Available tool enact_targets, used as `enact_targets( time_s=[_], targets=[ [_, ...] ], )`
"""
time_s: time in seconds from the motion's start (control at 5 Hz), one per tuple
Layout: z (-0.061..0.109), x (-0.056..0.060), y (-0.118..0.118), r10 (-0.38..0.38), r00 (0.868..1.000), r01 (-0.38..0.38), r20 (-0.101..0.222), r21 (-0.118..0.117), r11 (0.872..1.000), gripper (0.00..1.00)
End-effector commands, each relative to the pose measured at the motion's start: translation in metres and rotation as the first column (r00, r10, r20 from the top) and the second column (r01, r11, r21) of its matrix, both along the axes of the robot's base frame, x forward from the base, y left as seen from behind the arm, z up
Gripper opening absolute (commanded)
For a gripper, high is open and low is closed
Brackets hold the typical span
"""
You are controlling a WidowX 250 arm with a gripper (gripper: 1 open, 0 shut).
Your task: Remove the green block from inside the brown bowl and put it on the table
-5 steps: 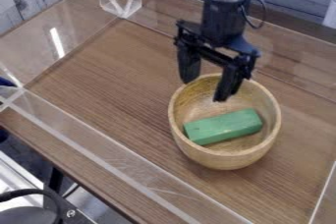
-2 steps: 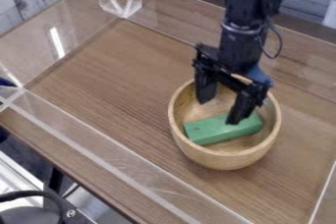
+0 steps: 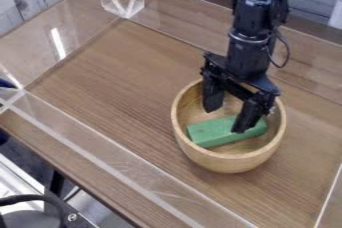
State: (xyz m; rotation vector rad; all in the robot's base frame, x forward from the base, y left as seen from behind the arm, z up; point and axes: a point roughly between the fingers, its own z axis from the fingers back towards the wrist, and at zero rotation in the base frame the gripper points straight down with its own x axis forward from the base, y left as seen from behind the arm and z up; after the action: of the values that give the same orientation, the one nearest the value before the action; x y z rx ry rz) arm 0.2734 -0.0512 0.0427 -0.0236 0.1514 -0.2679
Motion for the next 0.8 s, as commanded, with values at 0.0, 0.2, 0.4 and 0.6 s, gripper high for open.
enact_targets(
  time_s=[0.0, 0.2, 0.4, 0.6],
  targets=[
    [-0.002, 0.006, -0.003, -0.016, 1.000, 0.016, 0.020, -0.007, 1.000, 1.00],
    [-0.007, 0.007, -0.003, -0.025, 1.000, 0.025, 0.016, -0.012, 1.000, 1.00],
    [-0.013, 0.008, -0.004, -0.032, 0.999, 0.032, 0.011, -0.017, 0.999, 1.00],
    [-0.018, 0.009, -0.005, -0.038, 0.999, 0.038, 0.005, -0.022, 0.999, 1.00]
  ],
)
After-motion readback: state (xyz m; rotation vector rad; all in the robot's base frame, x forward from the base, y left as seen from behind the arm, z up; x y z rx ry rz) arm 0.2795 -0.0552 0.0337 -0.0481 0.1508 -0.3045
